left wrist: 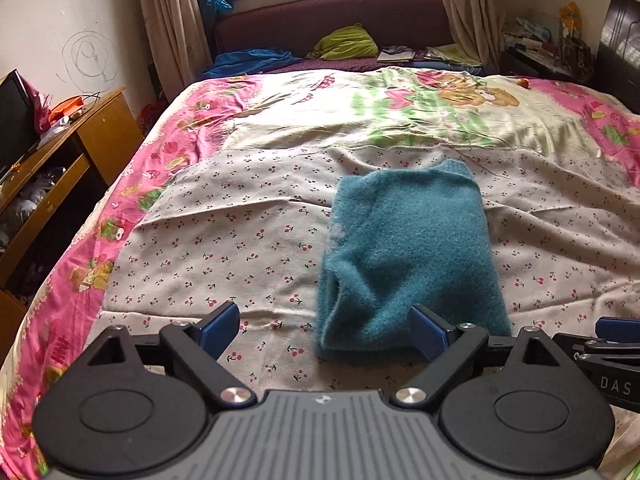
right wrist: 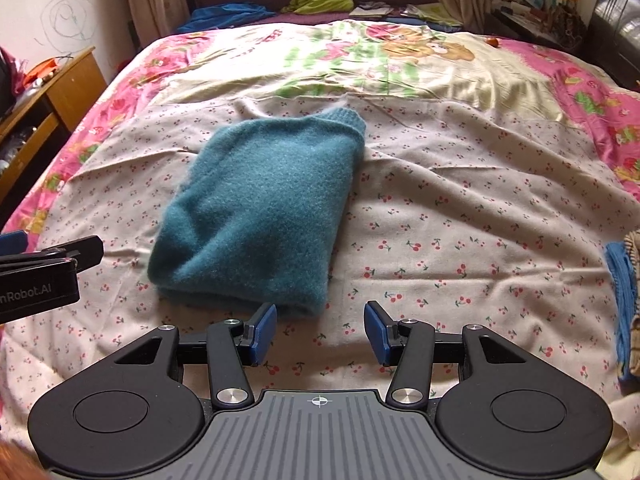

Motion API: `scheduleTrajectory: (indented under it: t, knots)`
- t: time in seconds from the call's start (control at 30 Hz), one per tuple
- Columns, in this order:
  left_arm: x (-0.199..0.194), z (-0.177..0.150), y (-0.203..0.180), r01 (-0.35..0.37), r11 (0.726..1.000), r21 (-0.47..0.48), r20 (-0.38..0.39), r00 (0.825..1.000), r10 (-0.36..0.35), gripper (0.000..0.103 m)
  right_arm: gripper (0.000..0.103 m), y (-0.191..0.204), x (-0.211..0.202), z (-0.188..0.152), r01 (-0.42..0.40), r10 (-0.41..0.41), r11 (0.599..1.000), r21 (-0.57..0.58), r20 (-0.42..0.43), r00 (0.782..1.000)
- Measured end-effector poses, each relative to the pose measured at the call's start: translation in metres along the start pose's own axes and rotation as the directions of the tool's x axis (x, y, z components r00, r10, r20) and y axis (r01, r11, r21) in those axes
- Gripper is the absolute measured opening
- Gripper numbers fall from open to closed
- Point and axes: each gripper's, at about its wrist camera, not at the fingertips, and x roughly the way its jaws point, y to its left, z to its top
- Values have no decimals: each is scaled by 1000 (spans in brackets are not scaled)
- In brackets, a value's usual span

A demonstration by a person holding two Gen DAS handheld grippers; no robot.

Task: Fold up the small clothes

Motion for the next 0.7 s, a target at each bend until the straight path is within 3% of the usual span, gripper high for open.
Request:
scheduleTrajectory:
  t: [0.1, 0.33, 0.7]
  knots:
    - [3, -6, -4, -2, 999, 42, -25, 1000, 3, 101, 48, 5, 3, -6, 43, -43, 999, 10, -28, 999]
    - [13, -27, -7, 69, 996, 54, -119, 991, -63, 101, 48, 12, 8, -20, 103, -103, 995, 3, -86, 991]
    - [22, -40, -13, 103, 991, 86, -177, 980, -87, 101, 48, 16, 7, -34, 120, -118, 993, 3, -117, 986]
